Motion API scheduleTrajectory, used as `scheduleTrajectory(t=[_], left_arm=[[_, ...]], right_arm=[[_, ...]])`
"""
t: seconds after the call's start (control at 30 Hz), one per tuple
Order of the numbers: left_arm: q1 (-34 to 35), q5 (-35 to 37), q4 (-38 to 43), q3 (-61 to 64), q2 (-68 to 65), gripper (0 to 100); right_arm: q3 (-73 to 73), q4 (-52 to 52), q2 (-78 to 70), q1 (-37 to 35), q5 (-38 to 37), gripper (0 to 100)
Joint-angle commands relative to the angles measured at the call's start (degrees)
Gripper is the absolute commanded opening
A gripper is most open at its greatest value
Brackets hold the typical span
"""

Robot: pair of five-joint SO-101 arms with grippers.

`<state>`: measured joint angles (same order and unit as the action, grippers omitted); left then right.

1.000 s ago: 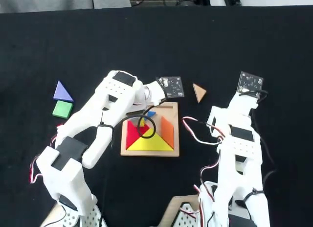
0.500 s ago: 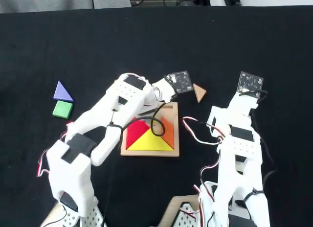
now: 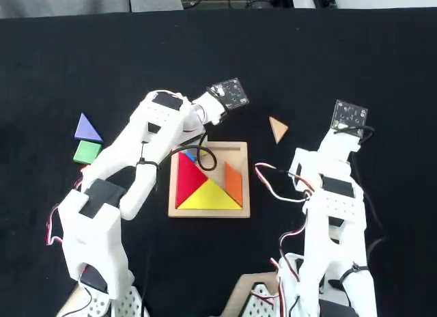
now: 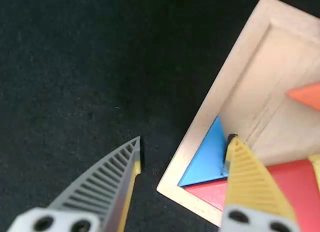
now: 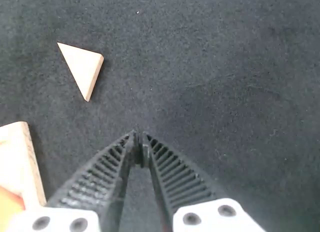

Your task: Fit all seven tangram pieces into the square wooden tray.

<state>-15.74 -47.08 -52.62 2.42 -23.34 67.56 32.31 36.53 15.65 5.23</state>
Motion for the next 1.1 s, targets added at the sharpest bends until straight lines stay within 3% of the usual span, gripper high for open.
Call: scheduleTrajectory(t=[0.0,0.27,0.47,0.77,0.97,1.07], left_arm=[[1.89,-2.29,0.00,-2.68,0.35,27],[1.80,-3.08,-6.15,-4.88,1.49,27],[4.79,-0.44,-17.67,-13.14,7.74,27],[20.18,5.80,-40.00,-24.48,25.32,27],[34.86,12.22,-42.73,-21.49,21.98,27],[37.41,11.69,-43.16,-19.82,16.35,30]], right_arm=[[-2.07,-1.05,2.24,-0.88,0.09,1.6],[-2.07,-1.05,2.24,-1.14,0.09,1.6],[-2.07,-1.05,2.24,-1.14,0.09,1.6],[-1.98,-1.05,2.24,-1.14,0.09,1.6],[-1.80,-1.05,2.07,-1.23,0.09,1.6],[-1.80,-1.05,2.07,-1.23,0.09,1.6]])
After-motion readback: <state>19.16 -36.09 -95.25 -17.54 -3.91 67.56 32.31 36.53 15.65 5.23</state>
